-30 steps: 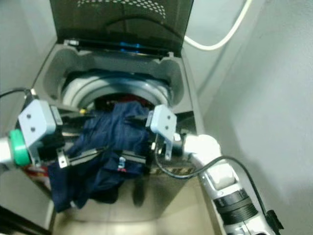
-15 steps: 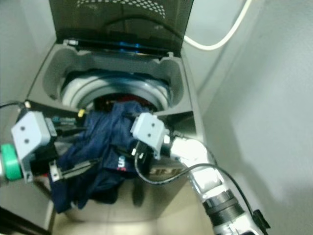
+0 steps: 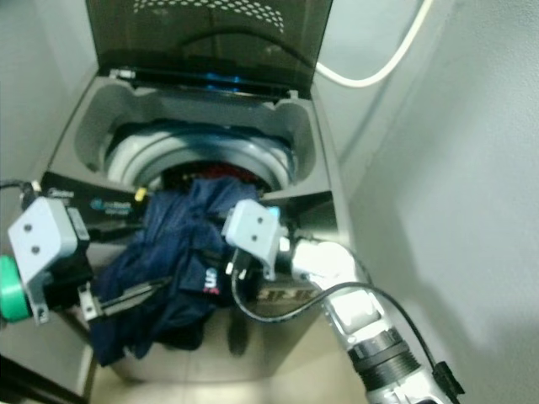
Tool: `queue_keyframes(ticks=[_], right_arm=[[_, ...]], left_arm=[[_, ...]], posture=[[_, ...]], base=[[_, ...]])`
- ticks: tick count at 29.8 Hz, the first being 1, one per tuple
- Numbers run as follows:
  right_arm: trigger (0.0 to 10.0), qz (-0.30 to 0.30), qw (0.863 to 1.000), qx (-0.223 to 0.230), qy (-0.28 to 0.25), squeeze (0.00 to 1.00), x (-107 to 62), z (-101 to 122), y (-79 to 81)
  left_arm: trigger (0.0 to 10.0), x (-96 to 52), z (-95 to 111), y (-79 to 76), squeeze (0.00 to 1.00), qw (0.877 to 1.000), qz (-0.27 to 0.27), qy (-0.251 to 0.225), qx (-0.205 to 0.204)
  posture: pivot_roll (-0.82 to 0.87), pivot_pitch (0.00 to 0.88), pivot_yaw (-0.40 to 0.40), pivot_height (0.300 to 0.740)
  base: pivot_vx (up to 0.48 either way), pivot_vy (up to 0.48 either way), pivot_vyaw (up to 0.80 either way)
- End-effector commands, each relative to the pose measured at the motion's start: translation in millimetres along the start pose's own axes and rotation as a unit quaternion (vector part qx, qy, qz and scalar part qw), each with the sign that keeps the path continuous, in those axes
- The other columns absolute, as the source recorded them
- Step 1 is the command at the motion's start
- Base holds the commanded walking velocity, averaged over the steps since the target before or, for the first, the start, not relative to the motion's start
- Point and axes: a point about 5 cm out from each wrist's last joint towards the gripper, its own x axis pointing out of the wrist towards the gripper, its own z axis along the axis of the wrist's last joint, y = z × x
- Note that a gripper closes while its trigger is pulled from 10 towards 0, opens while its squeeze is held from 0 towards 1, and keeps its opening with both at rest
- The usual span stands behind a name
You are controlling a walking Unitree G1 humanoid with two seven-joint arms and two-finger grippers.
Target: Clothes washing
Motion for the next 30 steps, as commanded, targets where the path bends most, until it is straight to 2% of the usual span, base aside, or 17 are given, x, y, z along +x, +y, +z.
queue_keyframes(ticks=[1,7,11,14,16,20,23,26,27,28,29,30], right_arm=[[0.0,0.026,0.999,0.017,0.023,0.00,-1.2,-11,11.8],[0.0,0.021,0.999,0.025,0.015,0.00,-0.6,-10,12.2],[0.0,-0.029,0.998,0.054,-0.027,0.00,5.1,-1,0.8],[0.0,-0.042,0.997,0.061,-0.039,0.00,7.1,3,-2.9],[0.0,-0.078,0.992,0.074,-0.065,0.00,13.2,10,-13.8],[0.0,-0.145,0.981,0.085,-0.101,0.00,22.3,24,-35.1],[0.0,-0.161,0.977,0.087,-0.107,0.00,23.8,26,-40.3],[0.0,-0.250,0.955,0.097,-0.124,0.00,26.9,36,-69.2],[0.0,-0.250,0.955,0.097,-0.124,0.00,26.9,36,-69.2],[2.1,-0.283,0.948,0.087,-0.119,0.00,29.4,40,-80.8],[10.0,-0.317,0.939,0.081,-0.105,0.00,32.7,41,-92.3],[10.0,-0.317,0.939,0.081,-0.105,0.00,32.7,41,-92.3]], left_arm=[[10.0,0.9,1,-5.5,0.00,1.000,-0.008,-0.001,-0.003],[10.0,2.0,0,-6.7,0.00,1.000,-0.005,-0.001,-0.006],[10.0,3.8,0,-6.4,0.00,1.000,-0.002,-0.003,-0.009],[10.0,4.6,0,-6.3,0.00,1.000,-0.002,-0.004,-0.011],[10.0,7.9,-2,-7.0,0.00,1.000,-0.006,-0.006,-0.021],[10.0,11.0,-2,-12.0,0.00,0.999,-0.032,0.005,-0.010],[10.0,11.3,-2,-11.8,0.00,0.999,-0.032,0.004,-0.009],[10.0,15.2,4,-2.4,0.00,1.000,-0.003,-0.011,0.002],[10.0,15.2,4,-2.4,0.00,1.000,-0.003,-0.011,0.002],[10.0,18.5,7,2.4,0.00,1.000,0.013,-0.021,0.007],[10.0,22.3,10,6.7,0.00,0.999,0.029,-0.031,0.009],[10.0,22.3,10,6.7,0.00,0.999,0.029,-0.031,0.009]], posture=[[0.15,0.139,-0.059,0.740],[0.14,0.139,-0.059,0.740],[0.15,0.140,-0.060,0.740],[0.15,0.140,-0.060,0.740],[0.14,0.143,-0.059,0.740],[0.14,0.149,-0.059,0.740],[0.14,0.149,-0.059,0.740],[0.14,0.154,-0.063,0.740],[0.14,0.154,-0.063,0.740],[0.14,0.155,-0.064,0.740],[0.14,0.159,-0.066,0.740],[0.14,0.159,-0.066,0.740]], base=[[0.000,0.000,0.00],[0.000,0.000,0.00],[0.000,0.000,0.00],[0.000,0.000,0.00],[0.000,0.000,0.00],[0.000,0.000,0.00],[0.000,0.000,0.00],[0.000,0.000,0.00],[0.000,0.000,0.00],[0.000,0.000,0.00],[0.000,0.000,0.00],[0.000,0.000,0.00]])
